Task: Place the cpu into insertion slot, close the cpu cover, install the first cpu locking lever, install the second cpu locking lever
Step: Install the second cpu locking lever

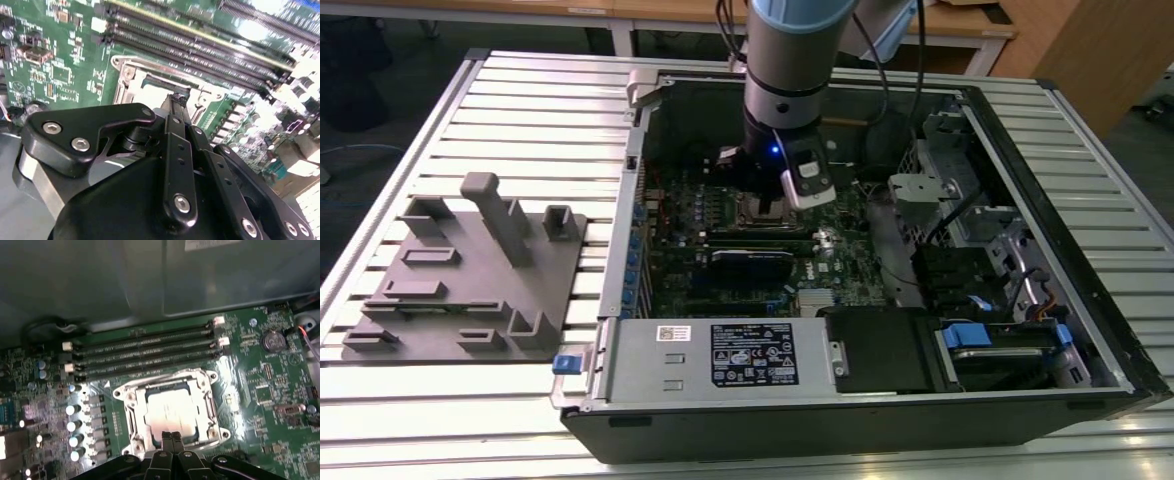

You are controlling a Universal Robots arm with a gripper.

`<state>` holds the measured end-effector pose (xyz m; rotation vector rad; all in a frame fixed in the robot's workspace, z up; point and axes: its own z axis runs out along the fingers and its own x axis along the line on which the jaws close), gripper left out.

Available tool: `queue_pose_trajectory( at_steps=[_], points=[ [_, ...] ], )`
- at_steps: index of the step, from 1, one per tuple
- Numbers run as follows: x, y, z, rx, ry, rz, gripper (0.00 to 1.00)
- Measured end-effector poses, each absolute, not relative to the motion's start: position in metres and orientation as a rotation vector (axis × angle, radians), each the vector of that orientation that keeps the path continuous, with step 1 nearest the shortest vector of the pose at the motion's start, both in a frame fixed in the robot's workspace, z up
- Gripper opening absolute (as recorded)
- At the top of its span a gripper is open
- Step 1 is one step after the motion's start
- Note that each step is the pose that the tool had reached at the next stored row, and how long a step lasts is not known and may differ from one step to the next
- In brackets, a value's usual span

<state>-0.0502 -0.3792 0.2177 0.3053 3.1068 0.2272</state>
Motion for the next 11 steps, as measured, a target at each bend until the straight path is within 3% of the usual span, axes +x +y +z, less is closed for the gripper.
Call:
queue_pose_trajectory(
  at_steps=[11],
  points=[
    [-0.050, -0.367, 0.217, 0.289, 3.109, 0.227, 0.11]
  ],
)
